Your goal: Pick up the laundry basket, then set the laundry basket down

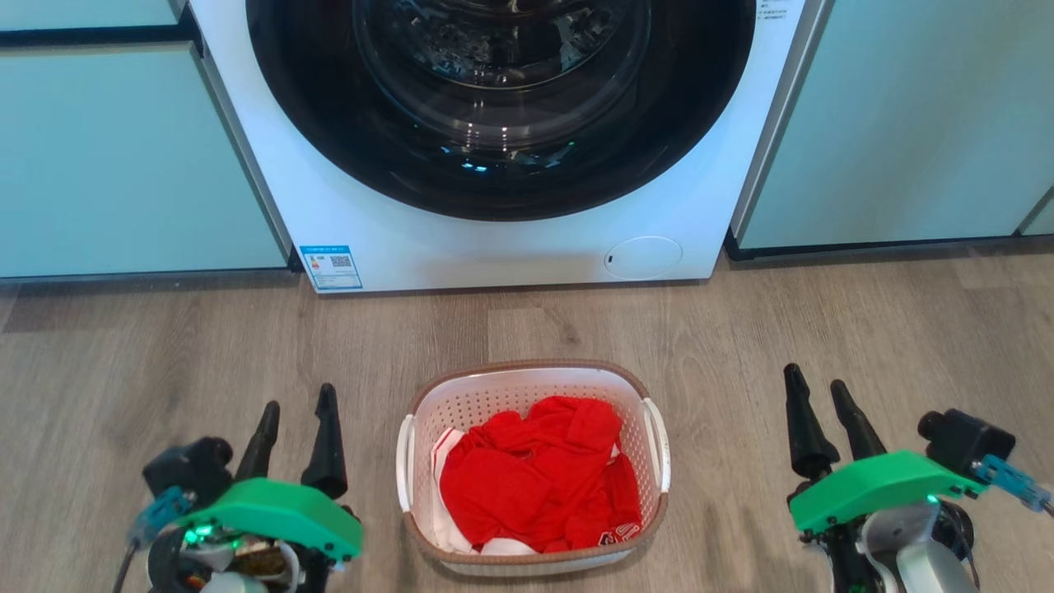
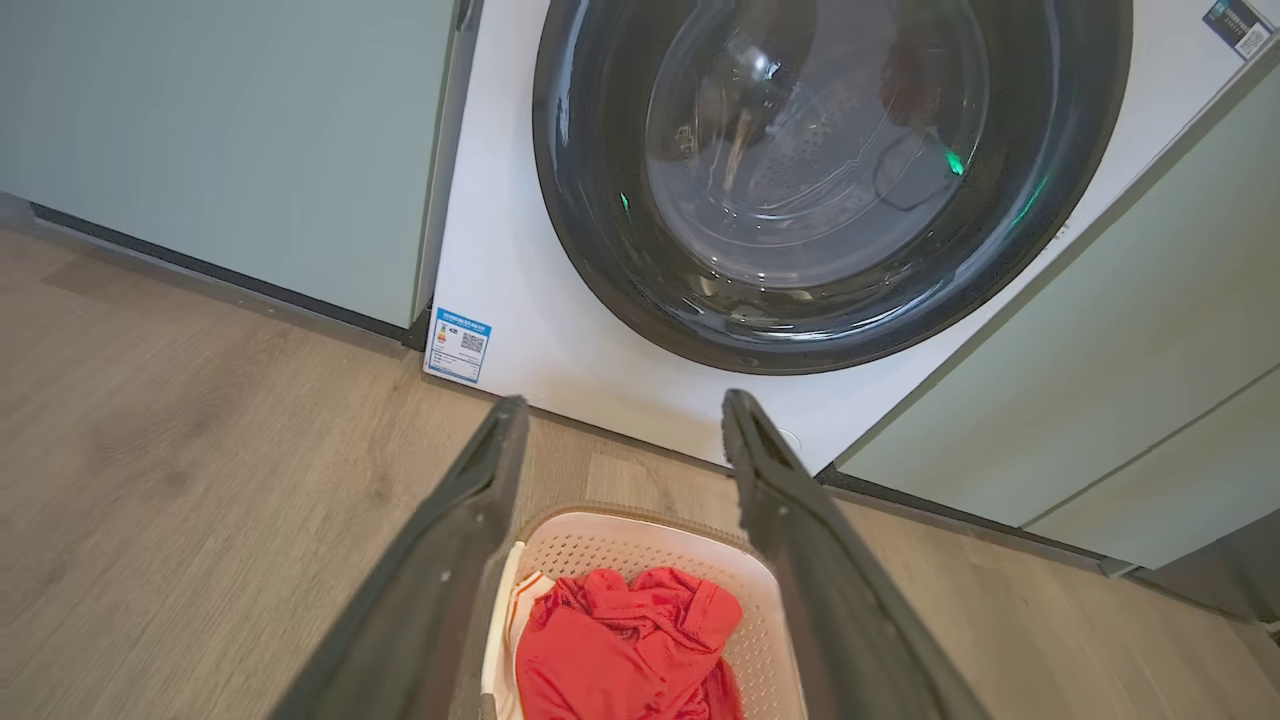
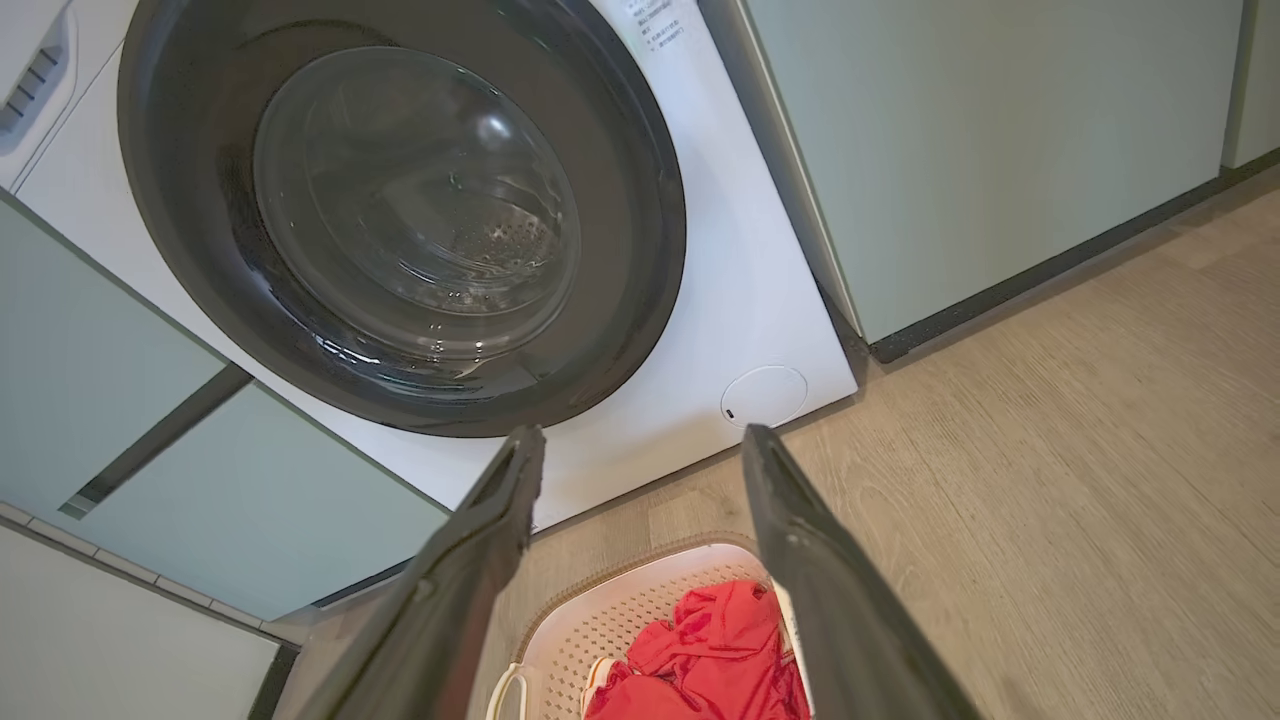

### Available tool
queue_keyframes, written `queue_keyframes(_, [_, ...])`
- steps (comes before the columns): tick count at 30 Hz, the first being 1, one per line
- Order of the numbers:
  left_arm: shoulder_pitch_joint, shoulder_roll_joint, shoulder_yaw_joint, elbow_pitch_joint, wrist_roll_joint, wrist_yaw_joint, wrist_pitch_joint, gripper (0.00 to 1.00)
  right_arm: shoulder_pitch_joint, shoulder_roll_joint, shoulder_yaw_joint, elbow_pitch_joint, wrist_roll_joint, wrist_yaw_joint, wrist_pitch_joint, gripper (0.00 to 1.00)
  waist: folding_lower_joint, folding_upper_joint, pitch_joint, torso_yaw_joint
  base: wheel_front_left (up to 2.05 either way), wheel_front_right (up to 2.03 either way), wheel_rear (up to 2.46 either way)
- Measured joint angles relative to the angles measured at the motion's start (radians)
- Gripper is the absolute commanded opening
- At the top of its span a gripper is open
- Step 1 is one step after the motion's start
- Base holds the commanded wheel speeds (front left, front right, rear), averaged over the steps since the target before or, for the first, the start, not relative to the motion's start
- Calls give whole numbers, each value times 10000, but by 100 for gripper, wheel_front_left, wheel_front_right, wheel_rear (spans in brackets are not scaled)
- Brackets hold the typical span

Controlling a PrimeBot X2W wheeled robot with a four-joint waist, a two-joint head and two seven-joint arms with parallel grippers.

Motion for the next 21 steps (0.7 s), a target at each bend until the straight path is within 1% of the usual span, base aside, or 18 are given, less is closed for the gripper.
queue_keyframes(13, [162,180,-537,-282,1521,426,-376,100,38,-13,290,-178,-1402,0,-380,100,0,0,-71,26,0,0,0])
queue_keyframes(16, [193,230,-562,-305,1862,445,-464,100,40,-17,334,-222,-1730,0,-458,100,0,0,-71,22,0,0,0])
queue_keyframes(21, [194,265,-617,-433,2429,612,-633,100,56,-21,430,-249,-2270,0,-566,100,0,0,-61,5,0,0,0])
